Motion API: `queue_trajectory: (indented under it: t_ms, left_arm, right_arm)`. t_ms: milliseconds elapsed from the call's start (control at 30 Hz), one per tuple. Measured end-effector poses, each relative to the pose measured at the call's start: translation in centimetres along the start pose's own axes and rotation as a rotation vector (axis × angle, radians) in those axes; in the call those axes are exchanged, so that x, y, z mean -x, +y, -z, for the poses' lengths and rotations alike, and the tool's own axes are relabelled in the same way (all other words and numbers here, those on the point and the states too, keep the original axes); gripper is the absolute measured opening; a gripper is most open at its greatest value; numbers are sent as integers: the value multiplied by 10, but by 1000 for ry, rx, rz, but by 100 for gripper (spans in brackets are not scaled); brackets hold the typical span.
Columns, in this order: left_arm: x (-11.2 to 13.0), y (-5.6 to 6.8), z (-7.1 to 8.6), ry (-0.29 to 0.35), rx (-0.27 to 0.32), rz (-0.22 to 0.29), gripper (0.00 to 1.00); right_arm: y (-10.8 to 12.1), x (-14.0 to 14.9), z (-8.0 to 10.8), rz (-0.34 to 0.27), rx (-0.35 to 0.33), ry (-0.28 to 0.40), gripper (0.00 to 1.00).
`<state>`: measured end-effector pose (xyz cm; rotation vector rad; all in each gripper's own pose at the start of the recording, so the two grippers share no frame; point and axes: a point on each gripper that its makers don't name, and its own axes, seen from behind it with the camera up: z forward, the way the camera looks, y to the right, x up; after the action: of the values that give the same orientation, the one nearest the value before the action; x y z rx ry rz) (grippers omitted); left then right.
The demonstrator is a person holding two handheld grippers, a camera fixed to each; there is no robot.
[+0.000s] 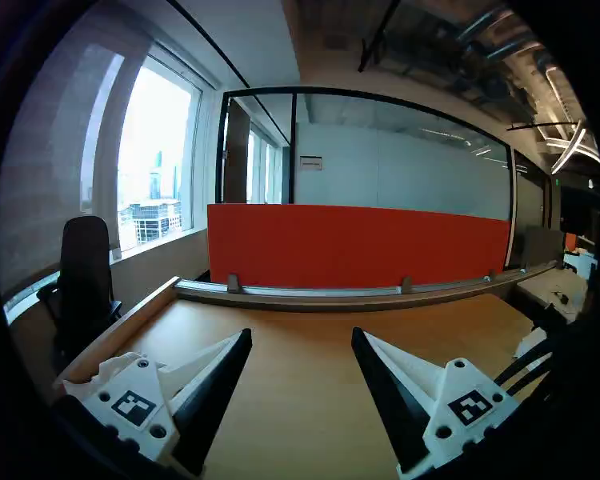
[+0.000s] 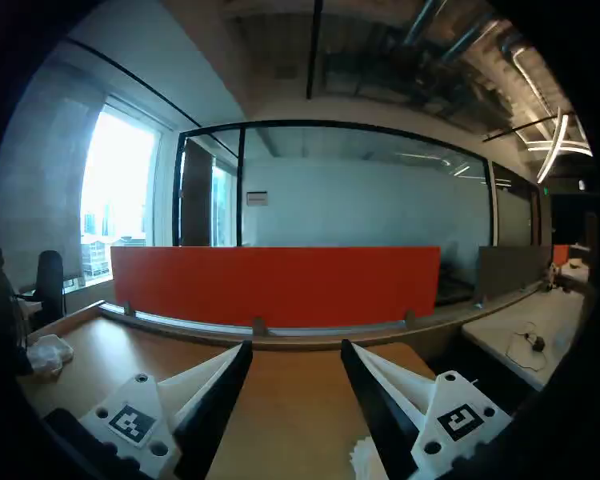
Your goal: Fold towel
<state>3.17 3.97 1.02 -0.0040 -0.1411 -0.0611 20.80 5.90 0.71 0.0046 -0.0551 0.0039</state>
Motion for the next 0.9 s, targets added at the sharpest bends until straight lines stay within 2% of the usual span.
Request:
queue_trajectory:
  t_ms: [233,467,667,900]
  left_arm:
    - [-3,2,-1,10,13,7,92]
    - [-7,4,-3,20,24,10,92]
    - [-8,3,-2,24,22,10,92]
    - [-8,2,-3,30,21,-4,92]
  right_arm:
    - [-38,-4,-5,-4,-41,4,85]
    - [-65,-8,-9,-3,-69,10,85]
    - [-70,-4,-12,10,-65,3,85]
    - [-75,-4,-13,-3,-54,4,85]
